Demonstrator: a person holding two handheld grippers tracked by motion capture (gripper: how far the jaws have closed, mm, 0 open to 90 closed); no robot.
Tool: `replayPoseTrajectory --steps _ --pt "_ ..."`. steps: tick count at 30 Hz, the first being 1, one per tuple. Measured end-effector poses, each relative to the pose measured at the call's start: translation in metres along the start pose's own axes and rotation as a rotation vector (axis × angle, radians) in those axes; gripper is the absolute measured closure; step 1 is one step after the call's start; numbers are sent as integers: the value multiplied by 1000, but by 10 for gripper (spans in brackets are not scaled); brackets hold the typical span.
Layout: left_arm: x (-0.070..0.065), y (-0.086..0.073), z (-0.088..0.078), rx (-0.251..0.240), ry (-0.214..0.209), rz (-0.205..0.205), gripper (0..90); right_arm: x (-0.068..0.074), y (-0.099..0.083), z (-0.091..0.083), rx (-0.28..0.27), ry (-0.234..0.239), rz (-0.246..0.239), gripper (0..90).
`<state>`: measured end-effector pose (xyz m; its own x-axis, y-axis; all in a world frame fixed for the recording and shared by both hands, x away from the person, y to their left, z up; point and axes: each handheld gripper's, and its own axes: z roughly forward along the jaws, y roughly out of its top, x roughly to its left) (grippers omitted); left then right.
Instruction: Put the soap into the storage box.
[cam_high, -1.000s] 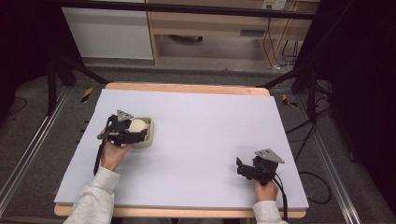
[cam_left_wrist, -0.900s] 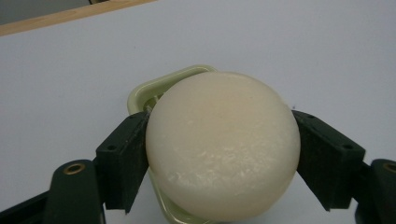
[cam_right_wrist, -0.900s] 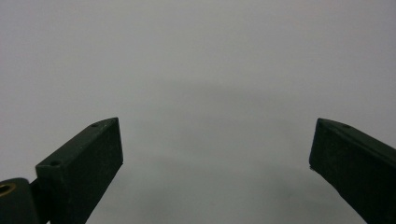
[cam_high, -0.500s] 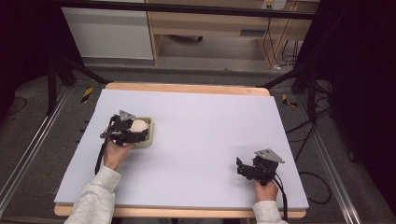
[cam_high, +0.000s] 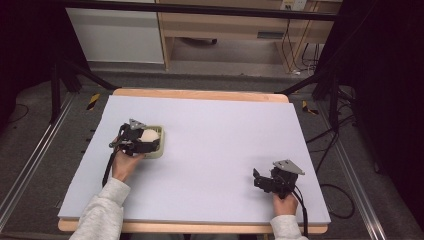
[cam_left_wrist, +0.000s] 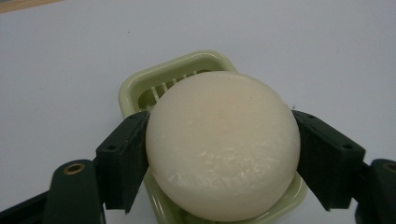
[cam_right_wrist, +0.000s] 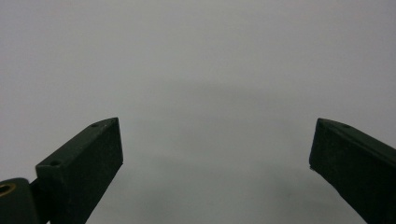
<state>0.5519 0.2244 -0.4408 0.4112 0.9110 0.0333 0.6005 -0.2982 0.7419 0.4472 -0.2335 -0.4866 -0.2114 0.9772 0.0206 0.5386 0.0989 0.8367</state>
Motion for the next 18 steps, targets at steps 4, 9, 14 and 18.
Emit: replayPoseTrajectory --steps 4,9,14,18 --pt "-1 -1 3 9 0 3 241 0 0 0 0 -1 0 32" --pt "-3 -3 6 22 -2 13 241 0 0 0 -1 -1 -1 32" --pt "-4 -4 8 31 3 18 241 0 0 0 -4 -3 -2 32" --pt "-3 -5 9 31 4 16 240 0 0 0 -2 -2 0 32"
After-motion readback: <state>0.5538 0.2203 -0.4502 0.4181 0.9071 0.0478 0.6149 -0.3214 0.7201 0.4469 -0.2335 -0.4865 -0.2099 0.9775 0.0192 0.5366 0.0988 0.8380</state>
